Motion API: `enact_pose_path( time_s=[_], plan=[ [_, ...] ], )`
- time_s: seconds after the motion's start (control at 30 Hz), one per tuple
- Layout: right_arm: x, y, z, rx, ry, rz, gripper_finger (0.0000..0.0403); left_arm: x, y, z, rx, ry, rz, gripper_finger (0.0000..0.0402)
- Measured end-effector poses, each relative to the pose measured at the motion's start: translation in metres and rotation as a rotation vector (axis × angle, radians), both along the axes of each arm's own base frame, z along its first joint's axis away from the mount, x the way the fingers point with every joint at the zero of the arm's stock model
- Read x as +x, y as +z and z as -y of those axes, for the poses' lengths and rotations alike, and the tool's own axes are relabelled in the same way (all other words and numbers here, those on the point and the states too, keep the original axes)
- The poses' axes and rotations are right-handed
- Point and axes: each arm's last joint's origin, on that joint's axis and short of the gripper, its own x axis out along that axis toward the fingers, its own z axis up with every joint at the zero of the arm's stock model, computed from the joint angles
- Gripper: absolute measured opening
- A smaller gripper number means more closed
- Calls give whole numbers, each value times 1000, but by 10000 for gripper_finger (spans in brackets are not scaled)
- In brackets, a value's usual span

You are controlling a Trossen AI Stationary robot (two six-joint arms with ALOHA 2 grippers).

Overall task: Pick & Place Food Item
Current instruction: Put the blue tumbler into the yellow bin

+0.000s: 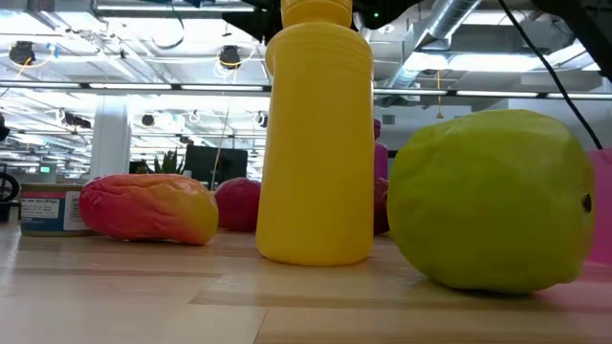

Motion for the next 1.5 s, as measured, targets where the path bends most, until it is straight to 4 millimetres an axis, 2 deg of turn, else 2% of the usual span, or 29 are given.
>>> enact_pose_path(
  time_s=[0.17, 0.3, 0.47, 0.7, 0.9, 1.17, 1.5],
  plan=[
    [2, 3, -7, -14, 11, 27, 381, 8, 2, -3, -9, -1, 9, 241],
    [5, 7, -18, -27, 40, 70, 381, 30, -9, -10, -16, -21, 5, 239],
    [5, 5, -18, -15, 35, 51, 381, 50, -13, -17, -8, -20, 9, 240],
    [5, 1, -18, -7, 37, 10, 369, 54, -10, -17, 6, -45, 39, 239],
    [5, 1, -18, -10, 36, 11, 319, 54, -10, -17, 0, -45, 35, 244],
    [6, 1, -23, -10, 48, 11, 198, 58, -12, -19, -9, -55, 16, 239],
    [6, 1, -27, -26, 54, 10, 194, 57, -14, -18, -8, -71, -4, 241]
  ],
)
